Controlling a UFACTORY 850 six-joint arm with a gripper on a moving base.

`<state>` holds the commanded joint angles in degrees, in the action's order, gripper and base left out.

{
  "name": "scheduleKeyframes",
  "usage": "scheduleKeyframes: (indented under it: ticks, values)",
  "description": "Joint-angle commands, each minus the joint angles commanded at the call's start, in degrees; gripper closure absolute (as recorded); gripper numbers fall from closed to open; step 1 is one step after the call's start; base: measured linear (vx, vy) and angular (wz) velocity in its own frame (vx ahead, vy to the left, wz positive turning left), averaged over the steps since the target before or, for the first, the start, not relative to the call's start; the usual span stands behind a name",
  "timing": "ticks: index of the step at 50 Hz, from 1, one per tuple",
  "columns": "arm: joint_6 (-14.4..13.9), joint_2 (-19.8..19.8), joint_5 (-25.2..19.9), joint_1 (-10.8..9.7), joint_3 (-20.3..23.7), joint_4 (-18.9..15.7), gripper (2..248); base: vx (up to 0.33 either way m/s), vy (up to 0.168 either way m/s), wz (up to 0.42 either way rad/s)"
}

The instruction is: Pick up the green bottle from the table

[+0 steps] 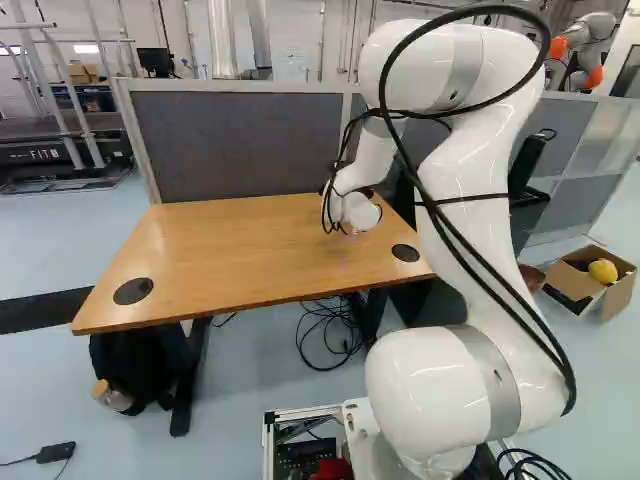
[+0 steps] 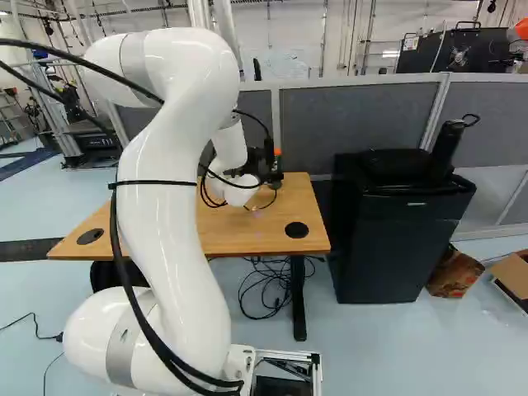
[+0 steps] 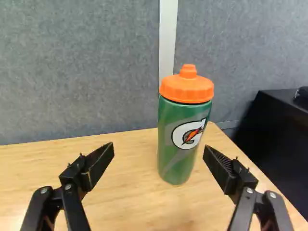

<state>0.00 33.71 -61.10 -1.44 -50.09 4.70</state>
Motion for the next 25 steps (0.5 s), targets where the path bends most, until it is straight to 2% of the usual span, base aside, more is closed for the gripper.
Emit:
scheduleKeyframes:
  ticks: [17, 18, 23, 24, 25]
  values:
    - [0.0, 4.15, -0.03, -0.84, -5.79, 0.0, 3, 0.0, 0.0, 0.0]
    - [0.0, 4.33, -0.03, -0.87, -6.05, 0.0, 27, 0.0, 0.0, 0.0]
    - [0.0, 4.83, -0.03, -0.95, -6.76, 0.0, 27, 0.0, 0.0, 0.0]
    - [0.0, 4.88, -0.03, -0.95, -6.83, 0.0, 66, 0.0, 0.0, 0.0]
    - [0.0, 4.92, -0.03, -0.96, -6.89, 0.0, 66, 0.0, 0.0, 0.0]
